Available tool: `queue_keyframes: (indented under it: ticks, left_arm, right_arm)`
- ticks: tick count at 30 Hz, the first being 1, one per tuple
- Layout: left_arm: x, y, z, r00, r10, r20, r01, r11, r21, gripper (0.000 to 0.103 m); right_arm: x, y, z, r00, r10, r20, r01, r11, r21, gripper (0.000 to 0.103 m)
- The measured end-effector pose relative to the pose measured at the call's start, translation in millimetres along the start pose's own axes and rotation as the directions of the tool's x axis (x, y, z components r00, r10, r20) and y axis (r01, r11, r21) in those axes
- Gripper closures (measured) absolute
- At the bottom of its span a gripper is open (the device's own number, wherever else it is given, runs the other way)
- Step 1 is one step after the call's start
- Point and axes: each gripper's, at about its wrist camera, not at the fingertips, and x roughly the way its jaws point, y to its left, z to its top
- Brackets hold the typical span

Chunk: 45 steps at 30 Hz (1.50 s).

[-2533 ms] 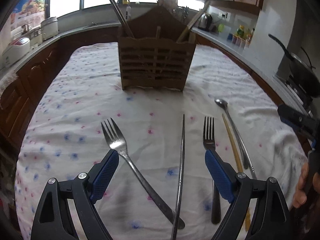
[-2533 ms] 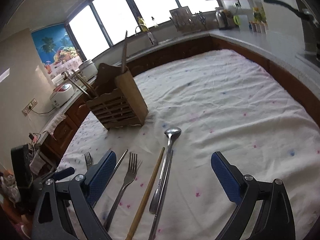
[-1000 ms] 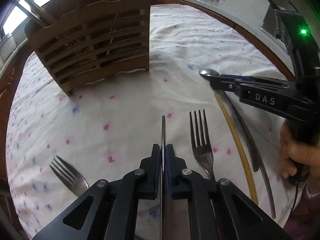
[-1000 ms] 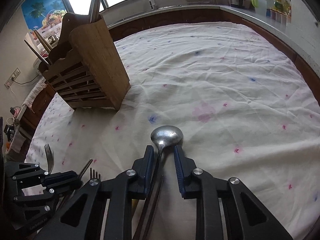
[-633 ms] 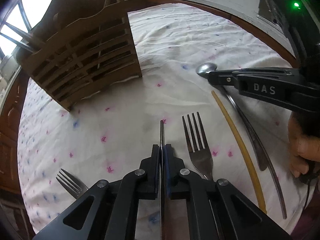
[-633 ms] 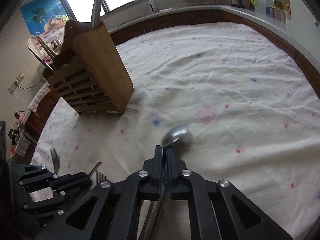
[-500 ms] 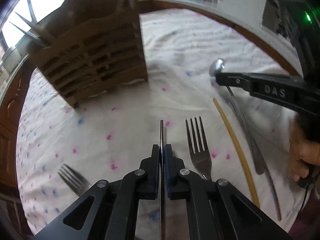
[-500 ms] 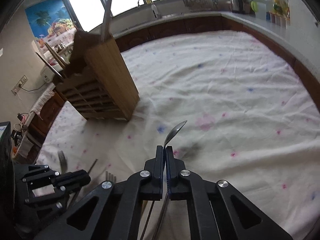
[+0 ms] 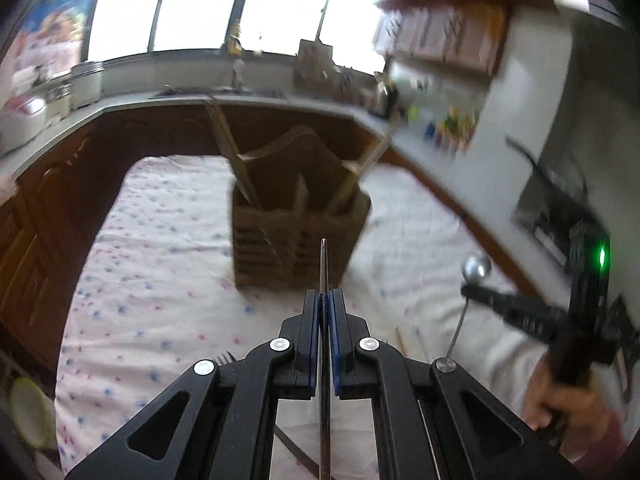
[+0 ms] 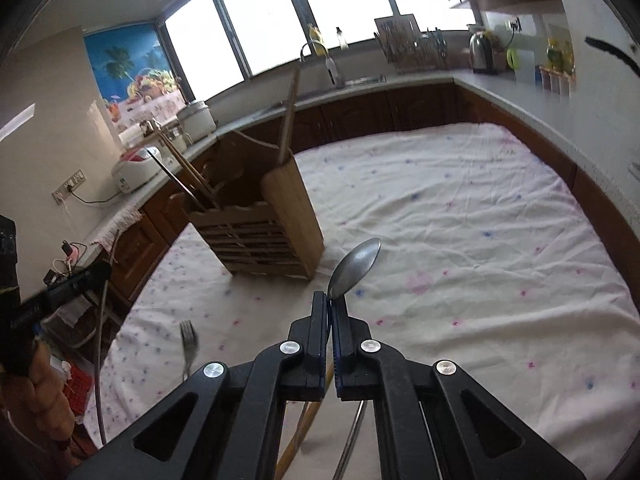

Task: Organize utensils
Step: 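Lift the metal spoon with the right tool and carry it over the holder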

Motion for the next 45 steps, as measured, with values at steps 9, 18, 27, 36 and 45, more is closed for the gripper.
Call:
queue_keyframes:
  ticks: [9,18,27,36,45]
  left_arm:
    - [-39,27,-15,0.997,-0.019,0.076,0.025,0.996,-0.081,0.100]
    - [-22,25,-13,0.997,-0.055,0.056,0.060,0.995,-0.083,0.100]
    - [-19,14,-9,0.995,-0.080,0.064,0.083,0.995,-0.048,0.100]
    - [-17,6,-10,0.993,-0.094,0.069,0.097,0.995,-0.036,0.100]
    - [-18,5,-12,0.993,-0.086,0.081,0.089,0.995,-0.036,0.100]
  right_arm:
    - [-25,16,5,0.999,0.004,0.053,-0.003,1.000,-0.027,0.101]
    - [-32,22,4,0.998,0.016,0.068,-0.014,0.999,-0.036,0.101]
    - [-36,28,6,0.996,0.036,0.086,-0.033,0.999,-0.042,0.101]
    - [-41,33,11,0.993,0.048,0.108,-0.043,0.998,-0.050,0.101]
    - [-45,34,12,0.991,0.050,0.122,-0.044,0.998,-0.047,0.101]
